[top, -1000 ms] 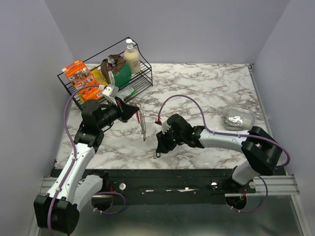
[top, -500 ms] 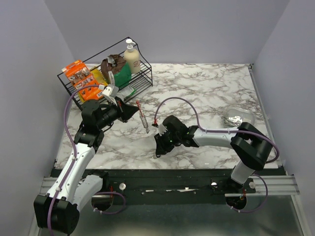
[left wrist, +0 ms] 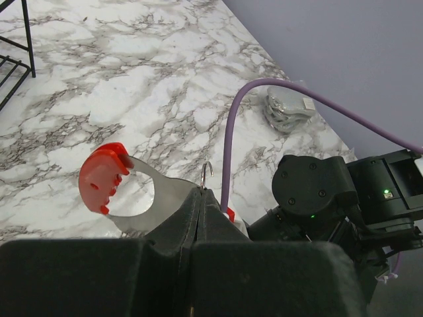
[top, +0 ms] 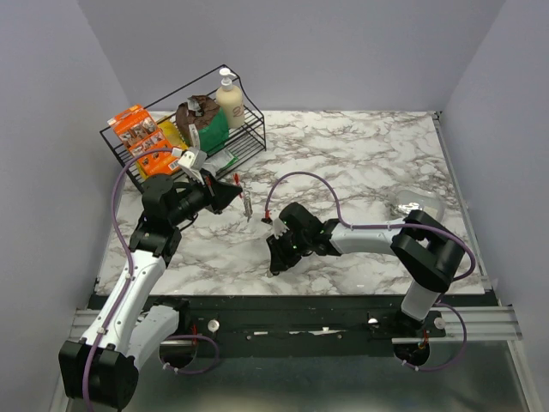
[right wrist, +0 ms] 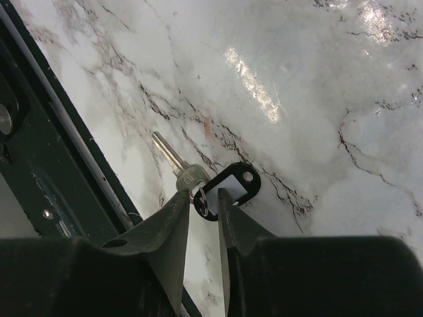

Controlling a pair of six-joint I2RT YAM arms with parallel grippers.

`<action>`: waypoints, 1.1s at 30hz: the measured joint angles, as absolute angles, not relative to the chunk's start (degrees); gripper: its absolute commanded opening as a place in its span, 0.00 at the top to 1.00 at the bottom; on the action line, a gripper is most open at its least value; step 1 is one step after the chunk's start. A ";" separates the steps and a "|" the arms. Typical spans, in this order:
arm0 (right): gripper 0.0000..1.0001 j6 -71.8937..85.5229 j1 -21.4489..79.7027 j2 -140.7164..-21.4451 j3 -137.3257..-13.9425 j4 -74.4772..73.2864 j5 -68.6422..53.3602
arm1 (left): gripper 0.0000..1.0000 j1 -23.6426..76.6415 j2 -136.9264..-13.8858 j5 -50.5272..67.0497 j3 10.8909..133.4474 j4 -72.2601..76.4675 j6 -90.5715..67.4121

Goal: Put the keys on the keyring

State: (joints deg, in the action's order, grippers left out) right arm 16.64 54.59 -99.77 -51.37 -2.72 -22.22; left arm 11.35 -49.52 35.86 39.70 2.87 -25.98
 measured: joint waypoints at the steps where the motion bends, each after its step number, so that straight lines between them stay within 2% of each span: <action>1: 0.69 16.64 54.65 -99.77 -51.37 -2.72 -22.33 | 1.00 11.35 -49.45 35.86 39.68 2.87 -25.96; 33: 0.73 16.45 54.78 -98.65 -50.46 -3.31 -23.86 | 1.00 11.35 -49.06 35.83 39.51 2.85 -25.67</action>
